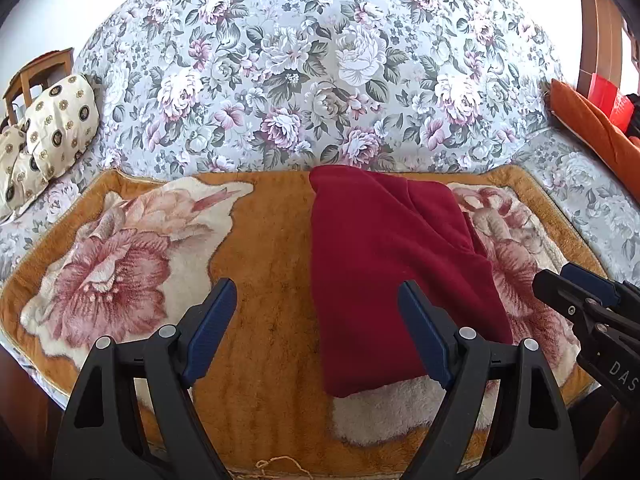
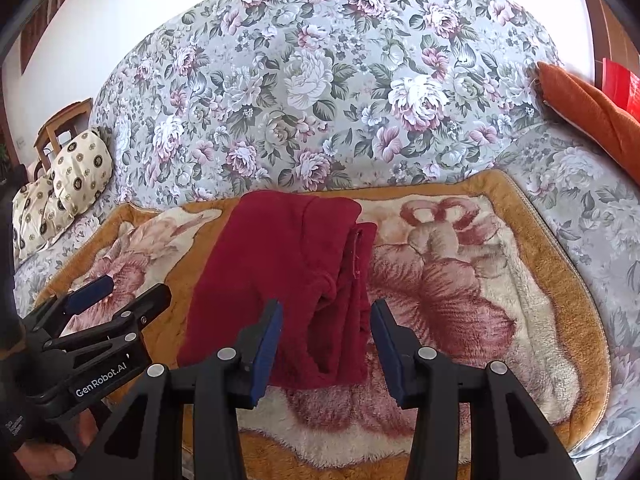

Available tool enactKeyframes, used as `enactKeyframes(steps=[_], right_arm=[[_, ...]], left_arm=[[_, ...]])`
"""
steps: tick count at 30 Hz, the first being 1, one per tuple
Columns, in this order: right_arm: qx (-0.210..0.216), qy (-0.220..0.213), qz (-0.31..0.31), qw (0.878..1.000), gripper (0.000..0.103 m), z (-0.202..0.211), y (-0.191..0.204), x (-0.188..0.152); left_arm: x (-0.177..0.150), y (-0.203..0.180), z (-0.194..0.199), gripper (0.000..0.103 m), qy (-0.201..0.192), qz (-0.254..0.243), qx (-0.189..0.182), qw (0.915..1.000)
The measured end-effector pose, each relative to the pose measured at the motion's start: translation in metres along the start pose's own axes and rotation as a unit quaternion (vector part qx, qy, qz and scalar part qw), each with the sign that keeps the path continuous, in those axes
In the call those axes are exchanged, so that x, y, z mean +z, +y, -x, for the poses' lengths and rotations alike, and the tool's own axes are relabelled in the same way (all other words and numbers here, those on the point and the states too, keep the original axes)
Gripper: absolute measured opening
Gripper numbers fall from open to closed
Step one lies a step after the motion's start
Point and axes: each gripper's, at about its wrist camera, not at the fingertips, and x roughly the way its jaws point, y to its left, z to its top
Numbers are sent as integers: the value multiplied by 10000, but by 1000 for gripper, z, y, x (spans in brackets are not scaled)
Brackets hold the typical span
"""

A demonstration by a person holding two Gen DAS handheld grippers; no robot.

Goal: Fold small clothes

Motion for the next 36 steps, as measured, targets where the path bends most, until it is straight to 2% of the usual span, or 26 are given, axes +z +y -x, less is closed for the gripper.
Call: enactKeyframes(steps=[21, 28, 36], right_arm=[[1, 79, 21, 10000, 44, -6, 4, -2], [17, 101, 19, 9999, 44, -8, 3, -3], [15, 108, 1, 9999, 44, -9, 1, -3]], left_arm=[[-1, -2, -3, 83, 12, 79, -26, 10000], [-3, 2, -8, 83, 45, 207, -199, 9996], [-2, 2, -4, 83, -60, 126, -133, 9998]])
